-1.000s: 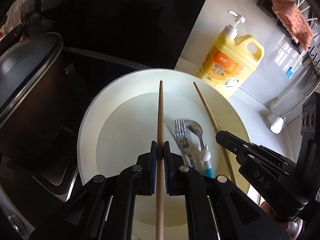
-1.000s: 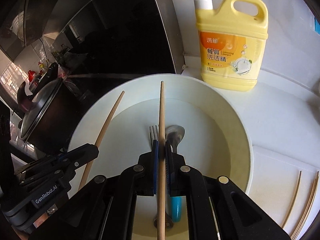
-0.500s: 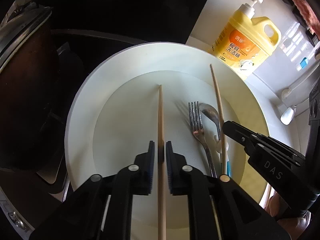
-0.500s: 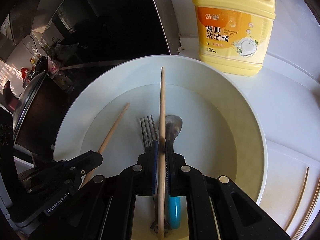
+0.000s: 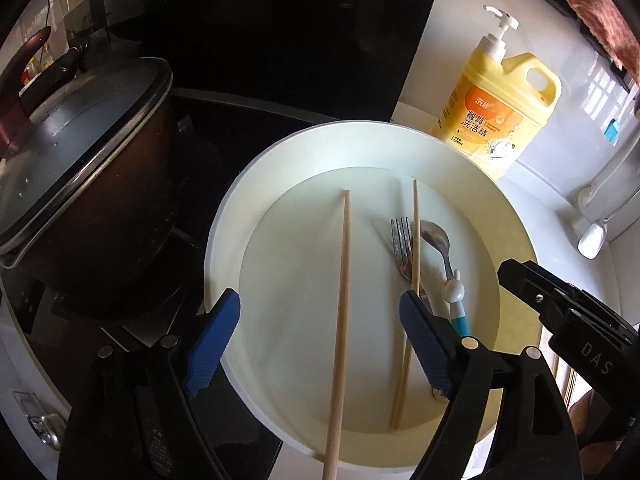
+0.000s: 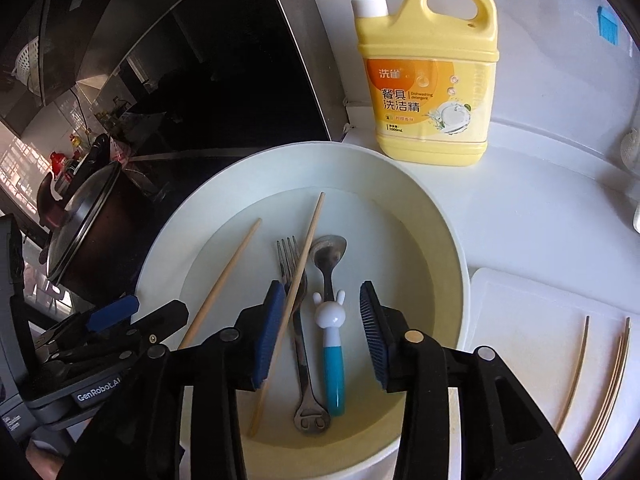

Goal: Organize utensils
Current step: 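Open both tools to drop the chopsticks into the basin water, then move both open tools back over the chopsticks on the cutting board, then lower both open tools around separate chopsticks on the board, then close the right tool on a chopstick while the left tool grasps another, then lift and carry both chopsticks with both tools into the basin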

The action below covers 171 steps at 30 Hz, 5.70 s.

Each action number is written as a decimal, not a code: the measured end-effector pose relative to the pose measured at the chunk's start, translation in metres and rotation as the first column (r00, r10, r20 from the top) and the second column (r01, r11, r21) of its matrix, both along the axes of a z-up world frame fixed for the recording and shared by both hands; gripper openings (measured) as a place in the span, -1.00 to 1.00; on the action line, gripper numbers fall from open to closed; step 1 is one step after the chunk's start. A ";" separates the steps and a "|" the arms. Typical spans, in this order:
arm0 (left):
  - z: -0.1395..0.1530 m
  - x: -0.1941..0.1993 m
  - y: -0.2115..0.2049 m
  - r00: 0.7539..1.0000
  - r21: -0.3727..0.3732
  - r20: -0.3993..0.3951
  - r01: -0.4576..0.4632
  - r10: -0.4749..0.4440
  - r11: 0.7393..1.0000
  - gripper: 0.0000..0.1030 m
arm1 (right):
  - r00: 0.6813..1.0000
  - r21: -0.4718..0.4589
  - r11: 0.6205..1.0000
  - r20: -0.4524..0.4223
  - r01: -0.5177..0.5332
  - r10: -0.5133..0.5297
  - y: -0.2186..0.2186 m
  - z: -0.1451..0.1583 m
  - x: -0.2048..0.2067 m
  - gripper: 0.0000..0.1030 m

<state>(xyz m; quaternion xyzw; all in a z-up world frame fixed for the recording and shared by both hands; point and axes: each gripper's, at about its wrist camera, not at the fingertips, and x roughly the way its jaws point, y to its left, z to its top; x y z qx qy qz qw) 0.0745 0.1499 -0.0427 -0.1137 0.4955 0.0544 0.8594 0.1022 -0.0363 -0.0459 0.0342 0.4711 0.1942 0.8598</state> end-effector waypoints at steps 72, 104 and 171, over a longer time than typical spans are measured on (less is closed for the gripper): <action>-0.059 -0.048 -0.271 0.930 0.018 0.132 0.344 -0.344 0.939 0.88 | 0.890 -0.137 0.882 0.142 0.450 -0.433 -0.289 -0.065 -0.116 0.20; -0.075 -0.031 -0.293 0.927 0.053 0.088 0.360 -0.364 0.931 0.88 | 0.896 -0.266 0.857 0.182 0.442 -0.406 -0.297 -0.075 -0.106 0.21; 0.055 -0.053 -0.103 0.976 0.044 0.169 0.129 -0.134 0.991 -0.86 | 0.963 -0.031 0.994 0.251 0.109 -0.098 -0.108 0.051 -0.079 -0.88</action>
